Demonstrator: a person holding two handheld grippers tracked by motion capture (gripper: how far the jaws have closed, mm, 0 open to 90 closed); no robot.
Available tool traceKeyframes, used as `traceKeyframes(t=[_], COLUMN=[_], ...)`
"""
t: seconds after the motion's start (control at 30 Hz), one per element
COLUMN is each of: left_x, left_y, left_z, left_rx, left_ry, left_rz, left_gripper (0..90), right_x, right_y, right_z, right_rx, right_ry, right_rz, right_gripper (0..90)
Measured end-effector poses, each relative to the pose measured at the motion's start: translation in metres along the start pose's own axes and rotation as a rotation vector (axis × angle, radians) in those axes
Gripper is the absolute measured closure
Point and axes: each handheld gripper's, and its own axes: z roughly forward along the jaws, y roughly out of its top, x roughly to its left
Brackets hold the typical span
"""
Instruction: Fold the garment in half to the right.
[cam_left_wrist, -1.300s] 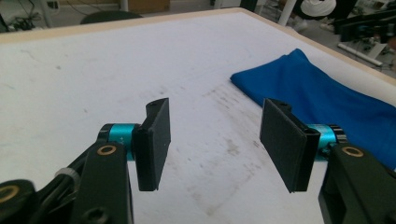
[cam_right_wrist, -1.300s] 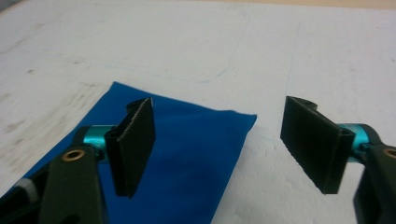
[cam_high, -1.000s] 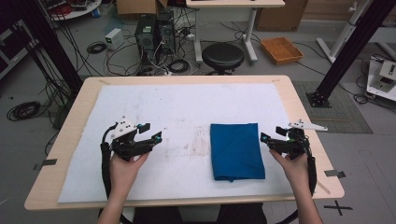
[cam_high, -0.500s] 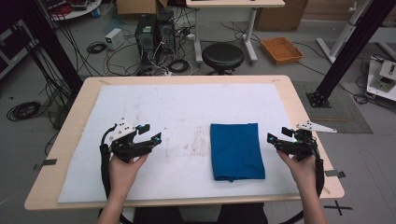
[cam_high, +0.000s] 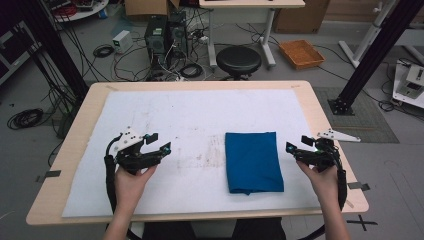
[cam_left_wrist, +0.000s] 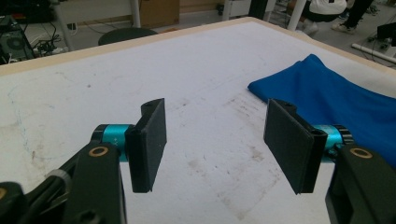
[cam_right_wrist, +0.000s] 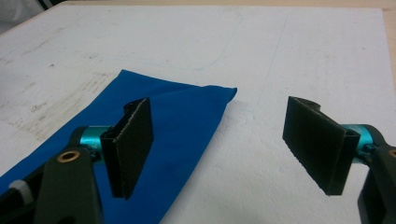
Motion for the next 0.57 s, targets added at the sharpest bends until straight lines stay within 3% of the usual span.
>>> traceKeyframes(t=[0.57], left_x=[0.0027], left_y=[-0.0013], left_z=[-0.0034], left_rx=[-0.007], left_ry=[0.019], left_rz=[-0.012], left_gripper=[36.7], right_x=[0.0006], right_y=[0.0013], right_z=[0.0014], right_rx=[0.0], right_ry=[0.004], right_rz=[-0.007], right_gripper=[24.3])
